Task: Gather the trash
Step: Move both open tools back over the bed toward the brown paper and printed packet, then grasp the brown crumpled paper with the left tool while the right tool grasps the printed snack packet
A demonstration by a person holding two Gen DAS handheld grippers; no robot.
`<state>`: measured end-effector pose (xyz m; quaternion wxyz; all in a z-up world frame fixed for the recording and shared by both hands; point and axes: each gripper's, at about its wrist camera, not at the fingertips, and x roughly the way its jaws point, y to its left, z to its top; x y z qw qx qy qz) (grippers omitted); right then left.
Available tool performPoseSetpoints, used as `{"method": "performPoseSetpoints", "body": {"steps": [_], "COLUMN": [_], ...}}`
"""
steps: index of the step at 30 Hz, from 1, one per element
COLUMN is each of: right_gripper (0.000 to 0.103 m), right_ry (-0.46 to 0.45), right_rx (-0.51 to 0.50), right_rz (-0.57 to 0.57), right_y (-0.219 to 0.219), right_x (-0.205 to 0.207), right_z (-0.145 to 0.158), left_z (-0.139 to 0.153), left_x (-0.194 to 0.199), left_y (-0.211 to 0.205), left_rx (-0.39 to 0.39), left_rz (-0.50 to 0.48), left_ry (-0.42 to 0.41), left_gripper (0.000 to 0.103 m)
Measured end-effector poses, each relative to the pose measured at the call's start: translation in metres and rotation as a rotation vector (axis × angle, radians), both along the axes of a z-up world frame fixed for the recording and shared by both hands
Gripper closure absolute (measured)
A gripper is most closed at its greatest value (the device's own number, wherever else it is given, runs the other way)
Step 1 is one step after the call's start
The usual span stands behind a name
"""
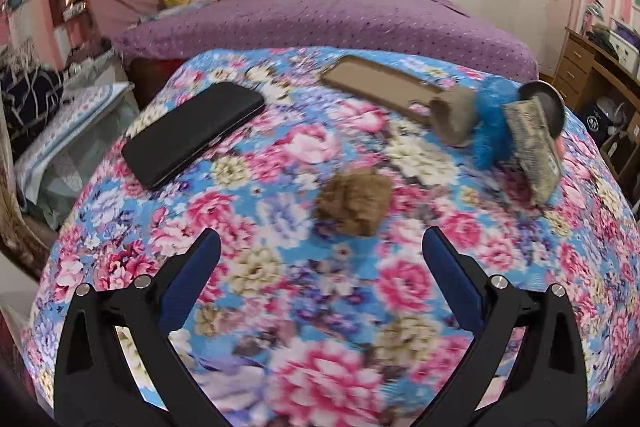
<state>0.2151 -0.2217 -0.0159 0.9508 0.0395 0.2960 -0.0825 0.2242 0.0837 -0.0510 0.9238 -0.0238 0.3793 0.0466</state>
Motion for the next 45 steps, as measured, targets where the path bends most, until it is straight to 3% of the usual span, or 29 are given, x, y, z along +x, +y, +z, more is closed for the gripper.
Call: {"method": "performPoseSetpoints", "body": {"steps": [2, 7, 14, 16, 19, 34, 40, 42, 43, 44, 45], "right_gripper": [0.004, 0.004, 0.004, 0.004, 0.005, 0.007, 0.009, 0.013, 0.022, 0.032, 0.035], "right_ry": [-0.001, 0.001, 0.011, 0.021, 0.011, 0.115, 0.138, 0.150, 0.154, 0.165, 0.176], "right_rx": [-0.030, -0.044, 0.129, 0.118, 0.005, -0.058, -0.148, -0.199, -0.194, -0.176, -0.120], "right_rz": [0.030, 0.127, 0.088, 0.119, 0.130, 0.231, 0.256, 0.231, 0.225, 0.214, 0.206], "right_y": [0.010, 0.033, 0.023, 0.030, 0.052, 0.132, 0.155, 0.157, 0.154, 0.148, 0.137], "right_x": [0.007, 0.033, 0.046, 0.048, 0.050, 0.088, 0.094, 0.098, 0.100, 0.102, 0.104], "right_z": [0.003, 0.014, -0.001, -0.002, 0.001, -0.017, -0.018, -0.019, -0.020, -0.022, -0.022], "left_z": [-0.004, -0.011, -0.013, -0.014, -0.018, -0.001, -0.003, -0.003, -0.002, -0.002, -0.002], "left_x": [0.005, 0.018, 0.034, 0.038, 0.046, 0.053, 0.059, 0.059, 0.059, 0.059, 0.059], "left_y": [0.010, 0.011, -0.004, -0.007, -0.012, 0.003, 0.007, 0.005, 0.005, 0.004, 0.004], "left_rx": [-0.043, -0.058, -0.052, -0.045, -0.042, -0.016, -0.037, -0.036, -0.035, -0.034, -0.033], "left_rz": [0.001, -0.004, -0.032, -0.043, -0.073, -0.012, 0.000, -0.004, -0.006, -0.008, -0.008], "left_ry": [0.023, 0.042, 0.041, 0.043, 0.068, 0.016, 0.031, 0.029, 0.029, 0.030, 0.030], "left_gripper": [0.006, 0.006, 0.009, 0.028, 0.057, 0.059, 0.059, 0.059, 0.059, 0.059, 0.059]}}
